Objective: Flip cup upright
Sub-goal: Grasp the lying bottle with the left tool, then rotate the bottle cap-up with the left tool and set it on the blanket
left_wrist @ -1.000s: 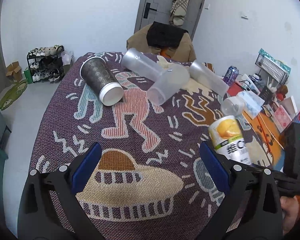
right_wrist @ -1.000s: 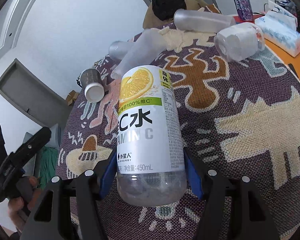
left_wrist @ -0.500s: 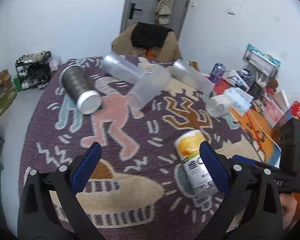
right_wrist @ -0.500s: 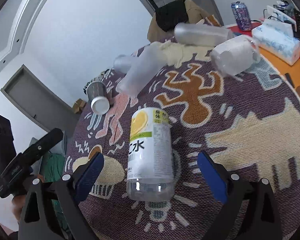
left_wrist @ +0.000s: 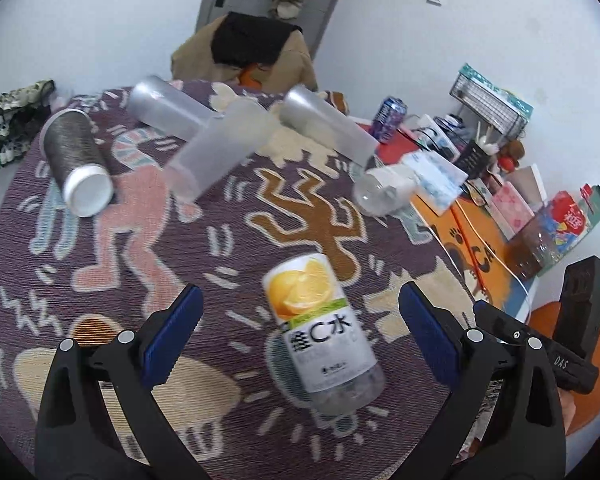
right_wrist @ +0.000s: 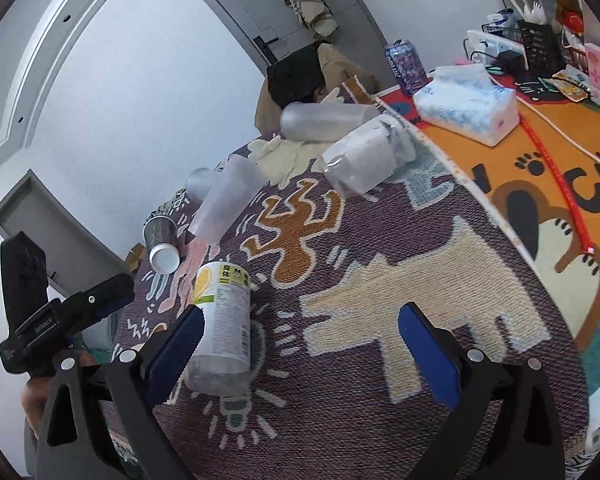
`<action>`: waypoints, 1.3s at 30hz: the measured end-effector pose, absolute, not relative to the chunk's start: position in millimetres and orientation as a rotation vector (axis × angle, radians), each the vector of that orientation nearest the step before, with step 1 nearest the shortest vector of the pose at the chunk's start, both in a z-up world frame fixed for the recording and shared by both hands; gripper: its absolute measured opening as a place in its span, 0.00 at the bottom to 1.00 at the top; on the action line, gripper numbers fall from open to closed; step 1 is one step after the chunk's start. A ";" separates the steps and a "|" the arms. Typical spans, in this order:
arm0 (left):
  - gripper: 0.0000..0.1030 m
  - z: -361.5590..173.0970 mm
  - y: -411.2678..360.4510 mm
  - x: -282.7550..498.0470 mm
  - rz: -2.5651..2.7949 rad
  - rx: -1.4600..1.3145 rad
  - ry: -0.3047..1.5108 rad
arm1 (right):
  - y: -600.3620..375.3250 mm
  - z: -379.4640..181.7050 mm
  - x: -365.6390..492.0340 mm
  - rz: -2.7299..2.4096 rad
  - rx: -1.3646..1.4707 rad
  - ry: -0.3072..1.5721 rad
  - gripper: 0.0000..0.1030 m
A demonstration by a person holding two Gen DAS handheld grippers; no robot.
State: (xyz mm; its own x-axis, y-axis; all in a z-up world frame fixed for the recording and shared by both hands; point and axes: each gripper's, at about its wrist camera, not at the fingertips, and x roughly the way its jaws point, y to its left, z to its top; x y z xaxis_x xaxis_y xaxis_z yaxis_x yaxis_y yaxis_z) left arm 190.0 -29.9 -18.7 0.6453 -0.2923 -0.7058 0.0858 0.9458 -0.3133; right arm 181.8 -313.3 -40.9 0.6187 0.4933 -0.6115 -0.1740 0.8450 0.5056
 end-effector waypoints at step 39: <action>0.63 -68.9 -60.8 255.4 -0.305 -0.305 1.050 | -336.1 -73.7 167.7 0.344 0.396 0.808 0.93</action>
State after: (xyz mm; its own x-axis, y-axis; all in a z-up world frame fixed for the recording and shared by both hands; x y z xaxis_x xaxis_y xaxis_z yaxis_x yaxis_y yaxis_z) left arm 255.4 -60.8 -68.9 0.4640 -0.3872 -0.7967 0.1005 0.9166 -0.3870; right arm 167.7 -336.1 -73.7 0.6435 0.4412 -0.6255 -0.1450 0.8726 0.4663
